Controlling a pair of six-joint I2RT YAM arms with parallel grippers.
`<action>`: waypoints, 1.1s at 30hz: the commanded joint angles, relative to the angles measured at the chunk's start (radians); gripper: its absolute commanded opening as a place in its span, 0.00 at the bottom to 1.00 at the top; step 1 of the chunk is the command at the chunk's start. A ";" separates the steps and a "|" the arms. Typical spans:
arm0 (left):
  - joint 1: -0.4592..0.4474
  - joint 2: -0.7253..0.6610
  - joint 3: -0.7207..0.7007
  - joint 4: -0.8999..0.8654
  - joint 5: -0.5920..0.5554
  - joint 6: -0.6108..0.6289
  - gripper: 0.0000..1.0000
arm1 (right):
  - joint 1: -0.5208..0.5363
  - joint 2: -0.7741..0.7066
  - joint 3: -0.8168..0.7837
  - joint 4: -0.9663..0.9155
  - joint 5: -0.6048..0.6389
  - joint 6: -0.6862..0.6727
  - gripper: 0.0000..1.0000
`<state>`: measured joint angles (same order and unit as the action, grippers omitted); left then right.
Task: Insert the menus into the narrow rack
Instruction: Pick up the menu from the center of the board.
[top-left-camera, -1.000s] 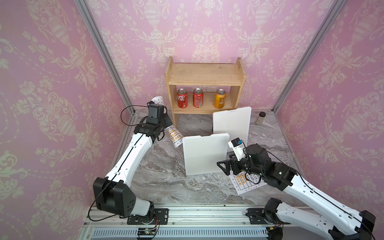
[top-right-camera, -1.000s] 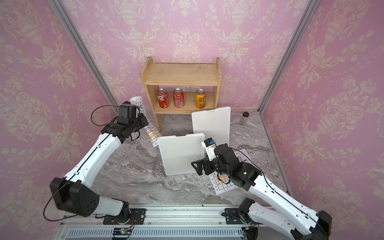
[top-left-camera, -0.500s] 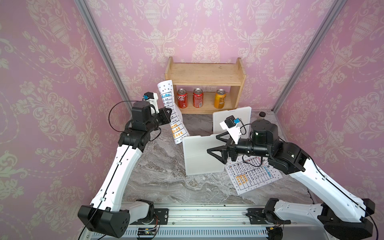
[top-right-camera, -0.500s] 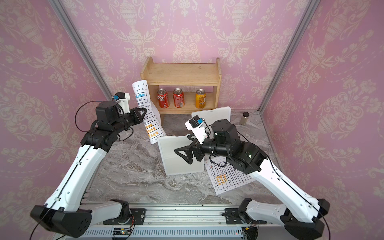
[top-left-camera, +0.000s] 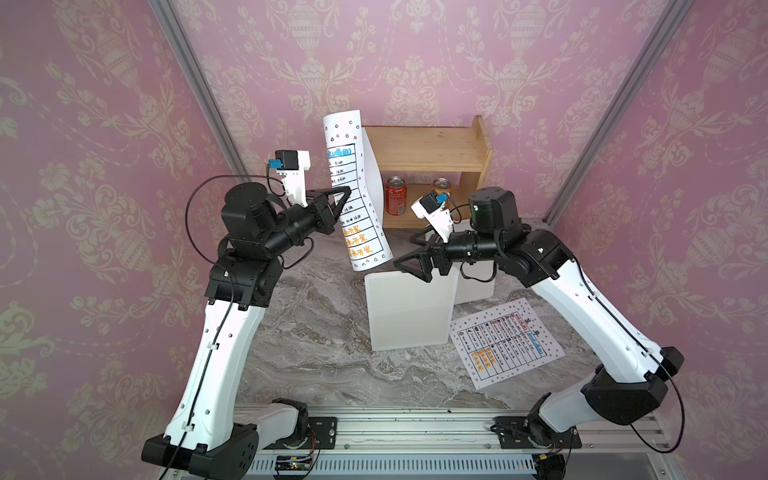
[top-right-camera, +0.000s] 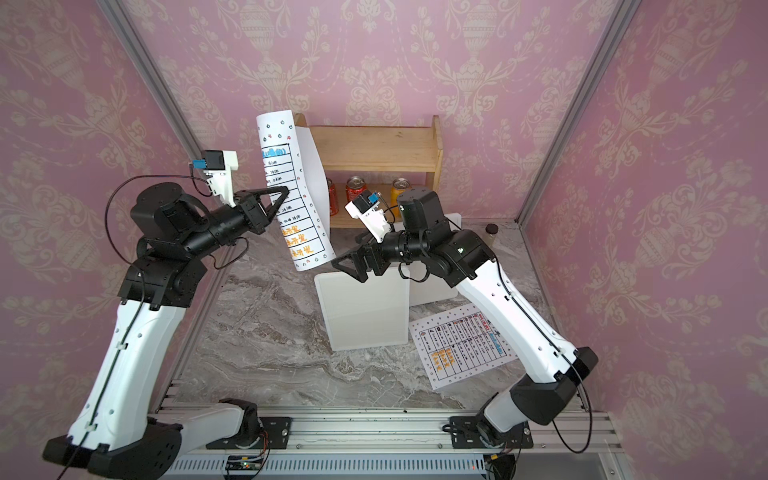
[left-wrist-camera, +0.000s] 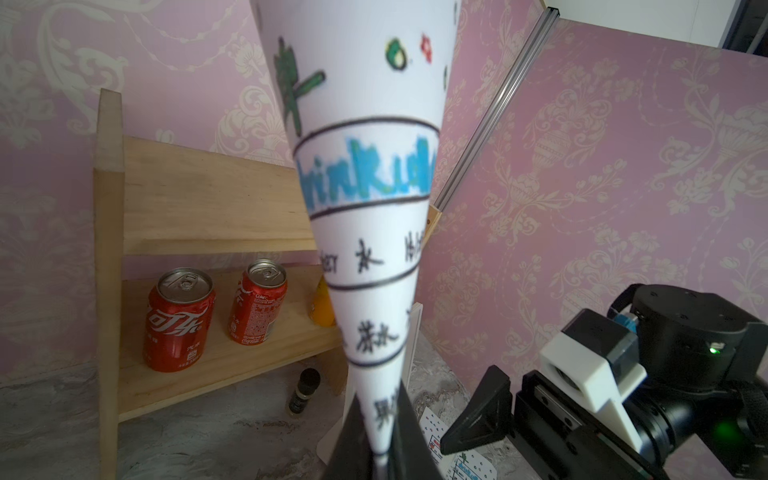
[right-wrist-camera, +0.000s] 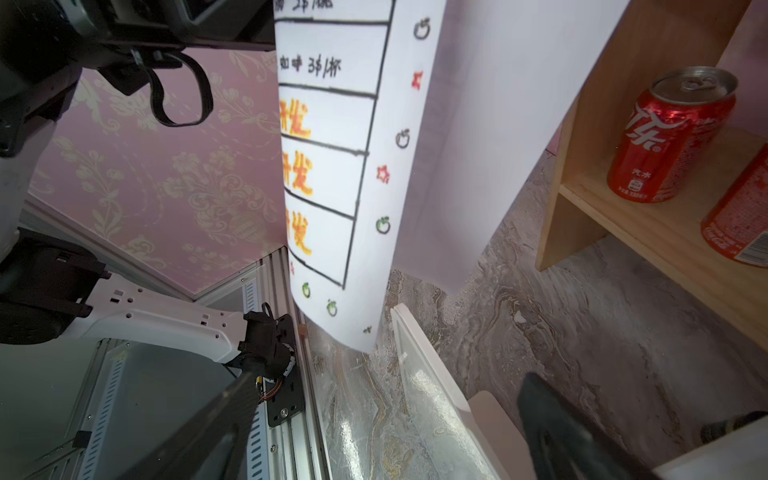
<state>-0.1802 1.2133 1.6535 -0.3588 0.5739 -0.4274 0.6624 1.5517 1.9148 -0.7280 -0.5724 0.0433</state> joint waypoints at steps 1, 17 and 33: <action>0.002 0.005 -0.018 0.018 0.072 0.047 0.11 | 0.005 0.025 0.081 -0.047 -0.116 -0.039 1.00; 0.002 0.024 -0.097 0.153 0.208 0.006 0.13 | -0.020 0.265 0.349 -0.099 -0.212 -0.046 1.00; 0.002 0.106 -0.085 0.204 0.210 0.000 0.20 | -0.020 0.307 0.381 -0.042 -0.274 0.002 0.54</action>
<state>-0.1802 1.3140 1.5631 -0.1913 0.7547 -0.4194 0.6430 1.8488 2.2604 -0.7910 -0.8238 0.0357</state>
